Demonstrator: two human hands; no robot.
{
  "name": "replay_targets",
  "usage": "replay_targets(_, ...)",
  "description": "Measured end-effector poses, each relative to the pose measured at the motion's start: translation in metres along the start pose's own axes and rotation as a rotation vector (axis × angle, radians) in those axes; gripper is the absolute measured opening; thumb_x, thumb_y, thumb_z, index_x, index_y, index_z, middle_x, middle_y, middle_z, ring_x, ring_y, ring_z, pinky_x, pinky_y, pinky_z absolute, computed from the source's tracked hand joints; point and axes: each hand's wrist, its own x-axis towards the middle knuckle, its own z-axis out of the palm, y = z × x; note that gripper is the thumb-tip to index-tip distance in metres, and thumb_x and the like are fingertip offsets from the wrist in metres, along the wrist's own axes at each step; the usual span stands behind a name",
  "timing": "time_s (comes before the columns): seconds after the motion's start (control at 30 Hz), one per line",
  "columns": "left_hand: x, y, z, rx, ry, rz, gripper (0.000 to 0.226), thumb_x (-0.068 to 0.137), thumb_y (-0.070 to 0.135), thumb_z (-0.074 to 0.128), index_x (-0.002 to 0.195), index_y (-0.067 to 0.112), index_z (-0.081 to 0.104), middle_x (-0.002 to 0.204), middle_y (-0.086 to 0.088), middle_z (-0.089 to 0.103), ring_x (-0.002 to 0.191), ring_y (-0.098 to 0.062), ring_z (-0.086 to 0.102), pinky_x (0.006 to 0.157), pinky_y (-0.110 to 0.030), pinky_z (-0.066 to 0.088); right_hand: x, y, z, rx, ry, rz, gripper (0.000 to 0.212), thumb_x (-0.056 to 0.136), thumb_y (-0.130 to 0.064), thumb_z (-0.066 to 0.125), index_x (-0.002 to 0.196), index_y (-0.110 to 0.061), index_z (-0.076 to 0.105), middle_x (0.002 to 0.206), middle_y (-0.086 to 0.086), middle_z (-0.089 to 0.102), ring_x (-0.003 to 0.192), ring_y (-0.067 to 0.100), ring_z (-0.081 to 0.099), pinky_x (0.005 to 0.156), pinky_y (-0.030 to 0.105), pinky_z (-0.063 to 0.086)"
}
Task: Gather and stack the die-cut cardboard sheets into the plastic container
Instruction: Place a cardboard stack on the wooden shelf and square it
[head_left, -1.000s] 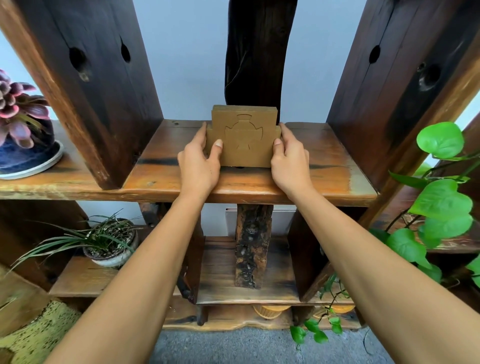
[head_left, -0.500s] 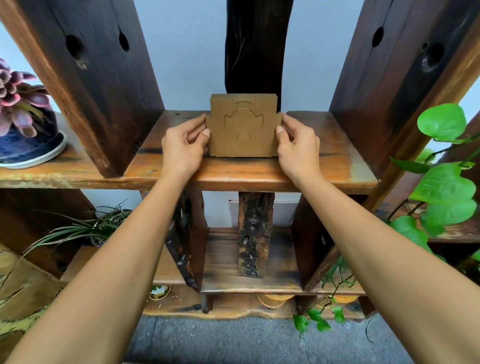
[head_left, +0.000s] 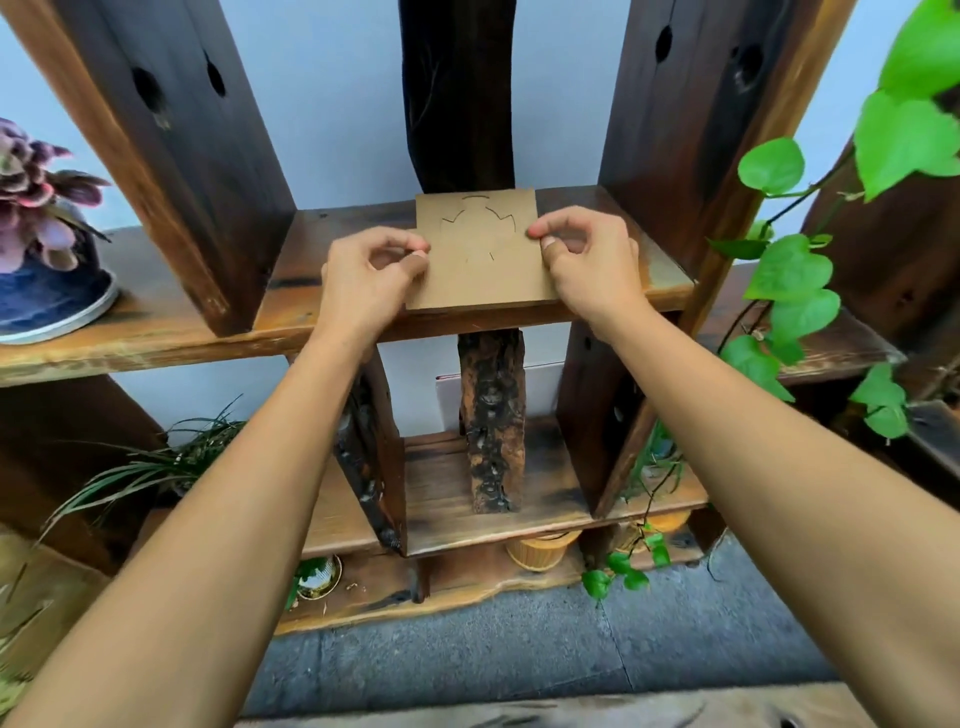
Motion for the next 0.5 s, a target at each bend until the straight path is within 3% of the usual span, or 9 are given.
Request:
replay_targets(0.13, -0.014, 0.006, 0.001, -0.093, -0.067, -0.049, 0.008, 0.083, 0.022, 0.081, 0.089, 0.027, 0.078, 0.09, 0.019, 0.075, 0.088, 0.003, 0.069, 0.08, -0.037, 0.063, -0.021, 0.001, -0.009, 0.079, 0.02, 0.043, 0.011, 0.094, -0.025, 0.067, 0.094, -0.028, 0.077, 0.109, -0.011, 0.071, 0.111, 0.012, 0.06, 0.102, 0.041, 0.05)
replay_targets(0.23, -0.032, 0.005, 0.006, -0.146, -0.14, -0.061, 0.009, 0.086, 0.012, 0.078, 0.092, 0.018, 0.076, 0.095, 0.011, 0.076, 0.087, -0.003, 0.072, 0.071, -0.032, 0.064, -0.044, 0.014, -0.018, 0.062, 0.007, 0.059, 0.011, 0.084, -0.029, 0.077, 0.092, -0.028, 0.069, 0.103, -0.01, 0.071, 0.097, 0.011, 0.066, 0.086, 0.036, 0.055)
replay_targets(0.37, -0.061, -0.008, 0.016, -0.183, -0.217, -0.075, 0.014, 0.086, 0.003, 0.075, 0.098, 0.008, 0.07, 0.099, 0.007, 0.075, 0.089, 0.0, 0.071, 0.069, -0.025, 0.061, -0.084, 0.042, -0.023, 0.099, -0.026, 0.129, 0.025, 0.083, -0.025, 0.08, 0.098, -0.022, 0.06, 0.102, 0.003, 0.076, 0.093, 0.017, 0.073, 0.088, 0.047, 0.058)
replay_targets(0.5, -0.092, -0.031, 0.027, -0.174, -0.274, -0.094, 0.026, 0.086, 0.0, 0.074, 0.106, 0.009, 0.061, 0.097, 0.013, 0.07, 0.079, 0.016, 0.065, 0.058, -0.016, 0.056, -0.116, 0.068, -0.016, 0.105, -0.016, 0.214, 0.035, 0.083, -0.02, 0.08, 0.106, -0.02, 0.054, 0.094, 0.005, 0.077, 0.091, 0.019, 0.074, 0.094, 0.054, 0.053)
